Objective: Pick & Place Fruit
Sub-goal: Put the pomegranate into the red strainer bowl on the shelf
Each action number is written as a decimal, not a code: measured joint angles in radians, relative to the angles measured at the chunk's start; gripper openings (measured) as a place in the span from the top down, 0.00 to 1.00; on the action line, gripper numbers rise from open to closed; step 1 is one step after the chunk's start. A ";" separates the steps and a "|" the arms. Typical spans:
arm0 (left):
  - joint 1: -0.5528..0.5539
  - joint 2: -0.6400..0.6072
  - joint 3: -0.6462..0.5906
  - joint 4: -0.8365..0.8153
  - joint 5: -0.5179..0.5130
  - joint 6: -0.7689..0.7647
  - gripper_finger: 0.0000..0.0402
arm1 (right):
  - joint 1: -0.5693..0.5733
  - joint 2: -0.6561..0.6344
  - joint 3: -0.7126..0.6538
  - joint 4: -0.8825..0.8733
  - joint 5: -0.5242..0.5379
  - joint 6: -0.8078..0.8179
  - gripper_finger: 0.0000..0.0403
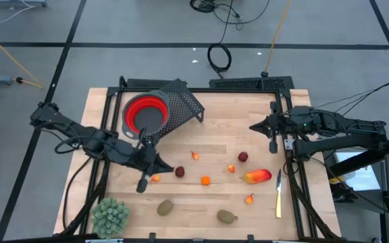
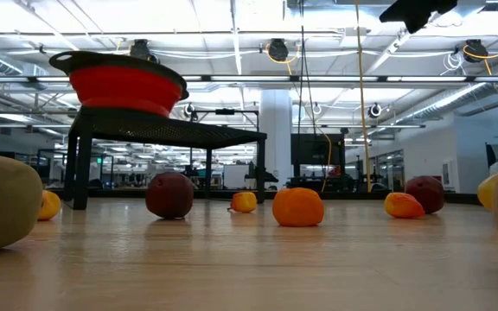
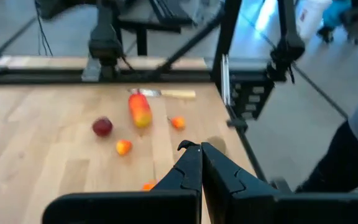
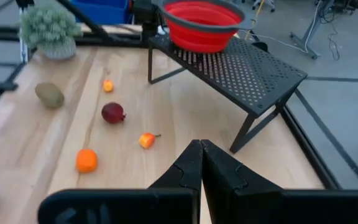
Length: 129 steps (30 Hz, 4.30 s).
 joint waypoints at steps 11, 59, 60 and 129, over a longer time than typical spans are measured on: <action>-0.044 -0.088 -0.022 -0.083 -0.001 0.024 1.00 | 0.002 0.021 0.000 0.042 -0.001 0.095 1.00; -0.163 -0.807 -0.747 0.173 -0.030 0.001 1.00 | 0.201 0.298 0.172 0.182 0.141 0.073 1.00; -0.163 -0.815 -0.754 0.173 -0.028 0.000 1.00 | 0.201 0.307 0.186 0.157 0.141 0.072 1.00; -0.120 -0.712 -1.059 0.587 0.041 -0.042 1.00 | 0.200 0.383 0.263 0.119 0.194 0.125 1.00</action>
